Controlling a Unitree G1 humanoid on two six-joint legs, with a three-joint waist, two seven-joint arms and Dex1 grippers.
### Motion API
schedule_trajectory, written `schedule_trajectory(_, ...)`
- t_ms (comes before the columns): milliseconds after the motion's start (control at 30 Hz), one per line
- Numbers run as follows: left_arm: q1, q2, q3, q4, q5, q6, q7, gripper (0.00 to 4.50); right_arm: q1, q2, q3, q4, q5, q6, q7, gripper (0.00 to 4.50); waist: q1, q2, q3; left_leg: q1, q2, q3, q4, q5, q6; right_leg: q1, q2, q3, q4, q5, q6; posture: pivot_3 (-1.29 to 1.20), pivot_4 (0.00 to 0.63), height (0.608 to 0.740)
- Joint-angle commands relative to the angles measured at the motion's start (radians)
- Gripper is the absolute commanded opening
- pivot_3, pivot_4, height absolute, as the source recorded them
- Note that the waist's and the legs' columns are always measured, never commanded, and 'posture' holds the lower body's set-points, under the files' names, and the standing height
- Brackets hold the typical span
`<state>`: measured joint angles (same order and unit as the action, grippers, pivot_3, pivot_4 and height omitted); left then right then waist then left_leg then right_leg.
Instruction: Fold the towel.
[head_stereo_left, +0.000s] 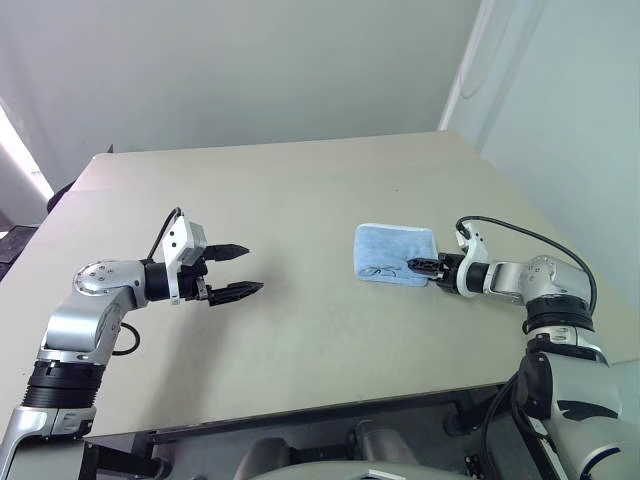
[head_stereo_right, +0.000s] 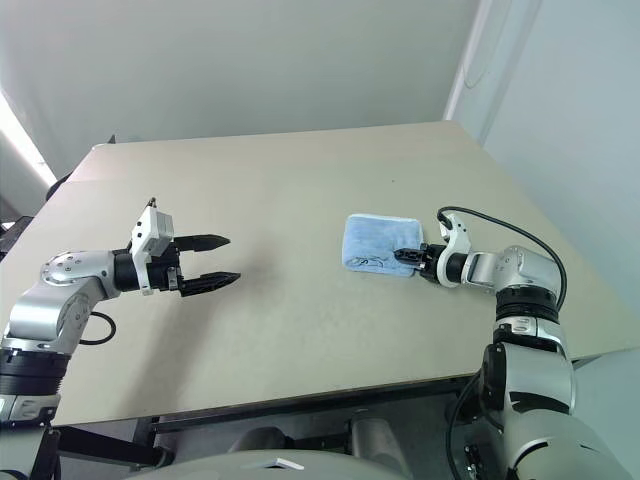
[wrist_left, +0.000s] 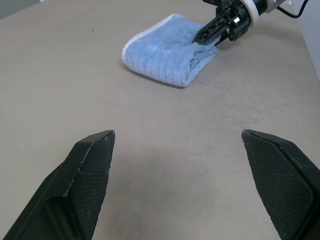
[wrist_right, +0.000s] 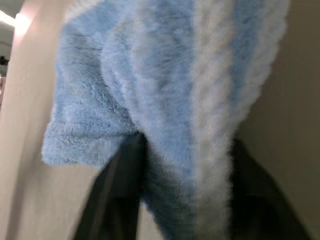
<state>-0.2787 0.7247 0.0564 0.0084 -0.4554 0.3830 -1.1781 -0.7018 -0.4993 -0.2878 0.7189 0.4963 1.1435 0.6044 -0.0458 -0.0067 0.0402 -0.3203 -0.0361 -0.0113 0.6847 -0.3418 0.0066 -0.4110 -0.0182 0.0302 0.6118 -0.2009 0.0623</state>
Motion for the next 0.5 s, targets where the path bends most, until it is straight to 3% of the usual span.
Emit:
schedule_trajectory(33, -0.006, 0.013, 0.031, -0.022, -0.021, 0.001, -0.001, 4.31, -0.003, -0.029, 0.009, 0.024, -0.025, 0.011, -0.009, 3.49, 0.000, -0.001, 0.001, 0.001, 0.000, 0.000, 0.000, 0.000, 0.000, 0.003, 0.000, 0.000, -0.001, 0.000, 0.000, 0.00, 0.000, 0.740)
schedule_trajectory(133, -0.009, 0.017, 0.031, -0.016, -0.021, 0.000, -0.003, 4.31, -0.016, -0.067, -0.017, 0.047, -0.014, 0.015, 0.010, 4.47, 0.002, -0.002, 0.001, 0.002, 0.000, 0.000, 0.000, 0.000, 0.000, 0.003, -0.002, -0.001, -0.001, 0.000, 0.000, 0.00, 0.000, 0.740)
schedule_trajectory(400, -0.023, 0.026, 0.035, 0.001, -0.020, -0.007, -0.007, 4.31, -0.053, -0.215, 0.093, 0.042, -0.068, -0.086, 0.163, 4.47, 0.017, 0.002, 0.003, -0.006, -0.004, 0.000, -0.002, -0.003, 0.004, -0.004, -0.008, -0.004, -0.002, -0.004, 0.006, 0.00, 0.000, 0.740)
schedule_trajectory(500, -0.024, 0.024, 0.040, 0.002, -0.021, -0.009, -0.002, 4.31, -0.059, -0.256, 0.146, -0.037, -0.096, -0.167, 0.240, 4.47, 0.016, 0.002, 0.003, -0.020, -0.005, 0.001, -0.002, -0.003, 0.005, -0.019, -0.009, -0.003, -0.001, 0.000, 0.007, 0.00, 0.000, 0.740)
